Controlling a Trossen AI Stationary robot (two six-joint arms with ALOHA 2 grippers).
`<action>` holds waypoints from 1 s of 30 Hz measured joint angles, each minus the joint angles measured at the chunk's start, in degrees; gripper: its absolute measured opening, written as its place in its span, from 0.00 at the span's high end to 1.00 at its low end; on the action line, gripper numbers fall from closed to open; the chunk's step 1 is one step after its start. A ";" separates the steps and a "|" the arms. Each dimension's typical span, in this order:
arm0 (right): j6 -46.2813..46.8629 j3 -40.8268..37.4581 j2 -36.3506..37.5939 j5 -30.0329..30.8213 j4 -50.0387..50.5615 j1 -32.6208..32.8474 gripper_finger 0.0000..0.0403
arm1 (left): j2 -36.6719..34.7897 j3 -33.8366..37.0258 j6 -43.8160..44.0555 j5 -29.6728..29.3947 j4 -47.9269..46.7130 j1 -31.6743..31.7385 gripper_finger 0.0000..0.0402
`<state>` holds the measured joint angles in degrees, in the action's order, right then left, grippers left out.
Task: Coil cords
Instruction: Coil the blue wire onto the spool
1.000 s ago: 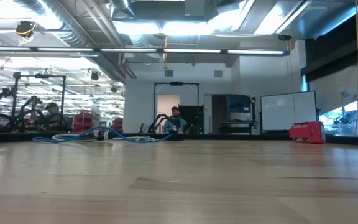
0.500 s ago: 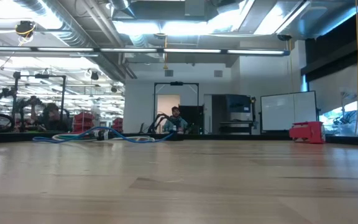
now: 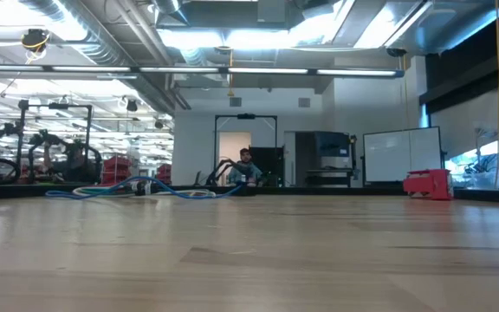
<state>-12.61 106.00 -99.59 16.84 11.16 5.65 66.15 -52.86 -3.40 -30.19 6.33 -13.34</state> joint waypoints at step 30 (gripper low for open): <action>-3.26 6.67 0.00 0.85 4.17 -0.05 0.99 | 0.05 0.04 1.60 -0.06 -6.63 2.64 1.00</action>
<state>-15.87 112.67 -99.59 17.69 15.34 5.61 66.20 -52.83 -1.80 -30.25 -0.30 -10.70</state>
